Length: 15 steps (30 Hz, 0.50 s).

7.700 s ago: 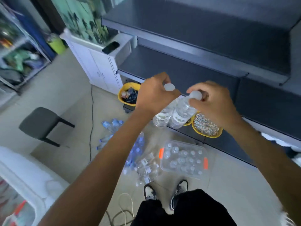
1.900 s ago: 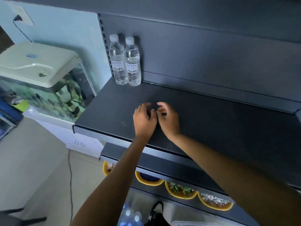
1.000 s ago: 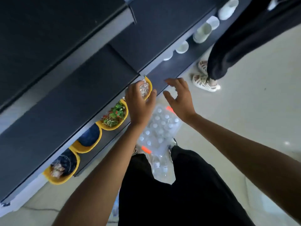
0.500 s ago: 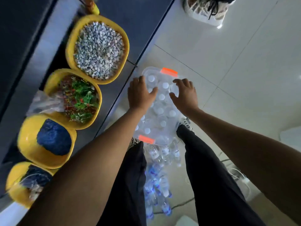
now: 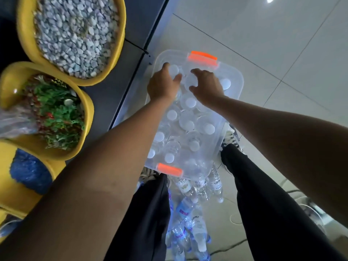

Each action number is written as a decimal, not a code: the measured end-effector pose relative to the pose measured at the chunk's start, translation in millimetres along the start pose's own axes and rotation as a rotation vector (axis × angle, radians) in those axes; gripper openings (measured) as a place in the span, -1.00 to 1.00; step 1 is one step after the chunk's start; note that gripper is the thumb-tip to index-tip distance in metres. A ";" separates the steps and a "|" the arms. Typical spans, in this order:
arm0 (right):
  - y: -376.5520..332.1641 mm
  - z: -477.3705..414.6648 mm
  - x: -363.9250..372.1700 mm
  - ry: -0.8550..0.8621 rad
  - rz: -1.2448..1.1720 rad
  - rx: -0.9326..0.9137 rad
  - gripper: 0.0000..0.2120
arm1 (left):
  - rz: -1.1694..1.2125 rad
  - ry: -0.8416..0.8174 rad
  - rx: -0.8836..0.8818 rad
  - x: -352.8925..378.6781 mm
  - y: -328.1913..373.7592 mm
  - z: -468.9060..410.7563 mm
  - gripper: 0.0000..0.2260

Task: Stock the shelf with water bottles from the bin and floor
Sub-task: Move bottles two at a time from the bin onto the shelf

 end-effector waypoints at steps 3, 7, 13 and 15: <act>-3.9 8.8 -11.6 -0.004 0.051 -0.046 -0.46 | -0.050 0.000 0.024 -6.3 2.1 1.0 -0.59; -7.7 32.9 -49.2 0.020 0.017 -0.046 -0.50 | -0.032 0.041 0.033 -33.8 7.2 20.7 -0.62; -39.9 93.7 -154.8 0.090 -0.107 -0.055 -0.63 | 0.108 0.185 0.151 -134.9 59.2 77.3 -0.64; -53.5 125.3 -197.7 0.120 -0.146 -0.075 -0.68 | 0.161 0.226 0.230 -177.1 83.9 105.4 -0.66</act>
Point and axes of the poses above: each hand's wrist, its own z-axis away from the middle knuckle, its own x-axis out of the palm, y = z × x, the point moved 4 cm from there along -z, towards the middle knuckle, and after that the axes turned 2 degrees about z, right-handed, at the moved point
